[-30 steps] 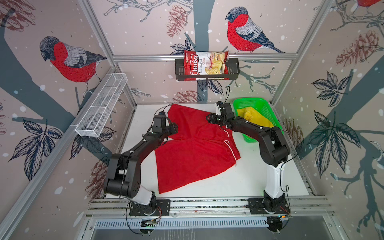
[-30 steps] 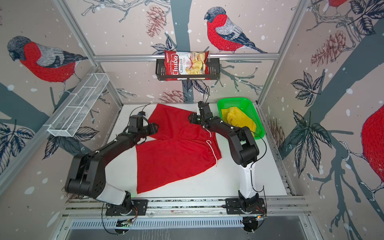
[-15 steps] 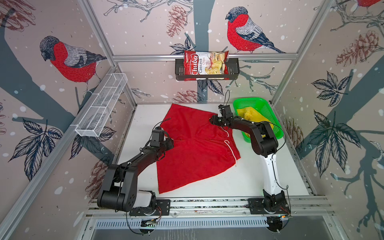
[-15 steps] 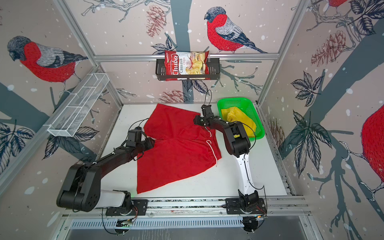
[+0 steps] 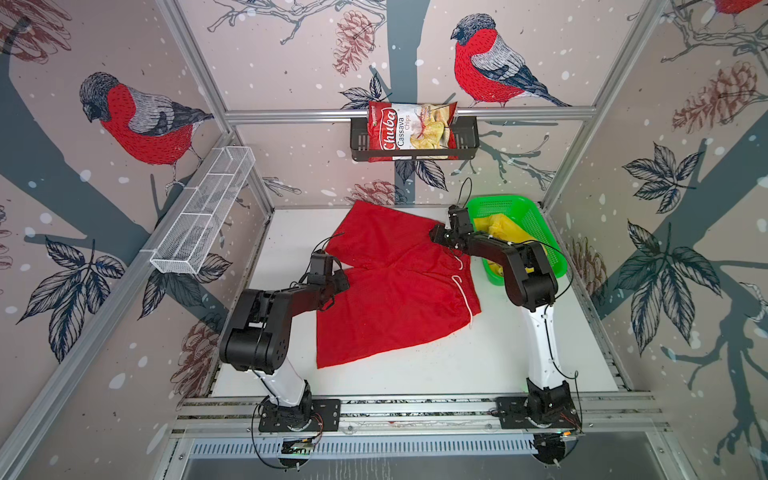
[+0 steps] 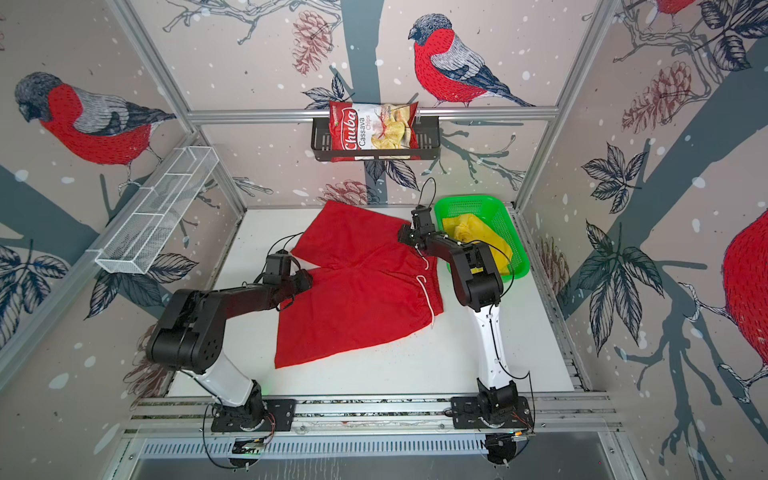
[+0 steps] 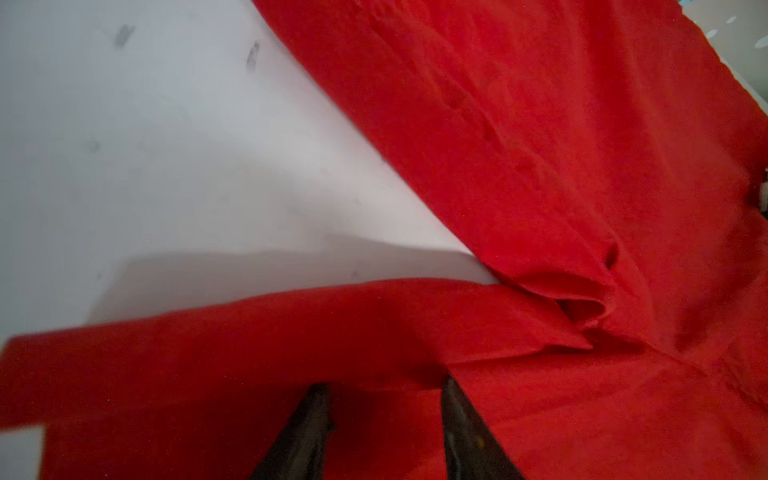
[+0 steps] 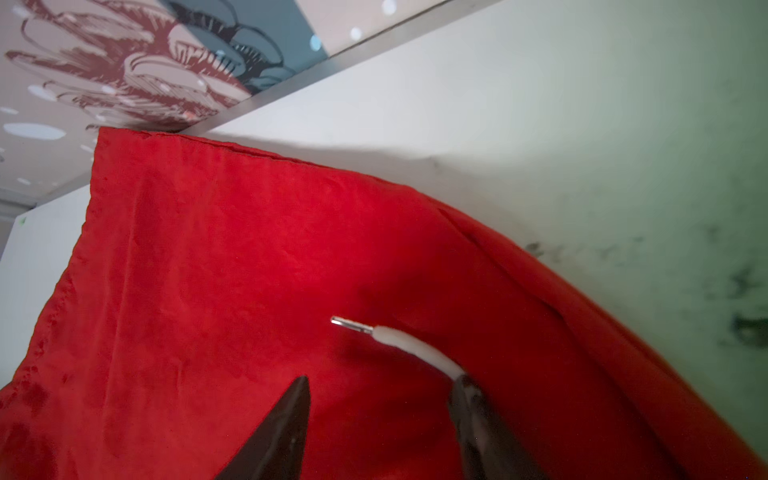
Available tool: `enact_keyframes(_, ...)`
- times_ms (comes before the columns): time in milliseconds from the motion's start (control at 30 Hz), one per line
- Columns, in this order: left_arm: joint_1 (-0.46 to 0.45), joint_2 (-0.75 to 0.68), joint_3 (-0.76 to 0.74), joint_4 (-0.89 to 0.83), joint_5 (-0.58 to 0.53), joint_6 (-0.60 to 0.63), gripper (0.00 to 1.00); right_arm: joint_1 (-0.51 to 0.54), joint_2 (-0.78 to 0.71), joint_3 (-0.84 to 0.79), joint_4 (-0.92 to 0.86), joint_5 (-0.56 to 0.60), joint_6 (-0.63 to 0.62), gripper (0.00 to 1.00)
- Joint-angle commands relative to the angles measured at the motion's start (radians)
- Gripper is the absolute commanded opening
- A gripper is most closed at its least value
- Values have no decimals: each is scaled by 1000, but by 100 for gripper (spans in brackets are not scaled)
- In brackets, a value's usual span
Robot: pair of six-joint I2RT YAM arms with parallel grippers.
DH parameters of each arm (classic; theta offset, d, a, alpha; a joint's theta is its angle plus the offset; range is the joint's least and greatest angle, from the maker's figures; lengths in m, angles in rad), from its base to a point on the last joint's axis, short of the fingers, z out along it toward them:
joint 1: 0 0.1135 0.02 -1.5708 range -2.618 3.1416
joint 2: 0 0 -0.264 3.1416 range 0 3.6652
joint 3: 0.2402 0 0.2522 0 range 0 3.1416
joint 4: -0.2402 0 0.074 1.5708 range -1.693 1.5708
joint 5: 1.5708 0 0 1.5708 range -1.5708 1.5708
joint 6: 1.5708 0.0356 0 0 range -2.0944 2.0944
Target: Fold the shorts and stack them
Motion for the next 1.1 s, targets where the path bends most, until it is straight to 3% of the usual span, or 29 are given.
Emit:
enact_keyframes(0, 5, 49, 39, -72, -30, -6, 45, -9, 4, 15, -89, 26, 9, 58)
enact_keyframes(100, 5, 40, 86, -86, -21, -6, 47, -7, -52, 15, -75, -14, -5, 58)
enact_keyframes(233, 2, -90, 101, -141, -14, -4, 50, -2, -239, -93, -22, -55, -11, 59)
enact_keyframes(400, -28, -335, 43, -206, 3, -4, 51, -4, -543, -353, 10, -131, 7, 59)
enact_keyframes(567, -51, -507, -134, -77, 156, -40, 50, -15, -848, -701, 39, -256, 34, 58)
enact_keyframes(833, -67, -537, -318, 16, 207, -117, 51, -200, -1180, -1190, 209, -442, 157, 59)
enact_keyframes(1067, -67, -557, -406, 72, 189, -156, 51, -306, -1232, -1425, 383, -503, 251, 59)
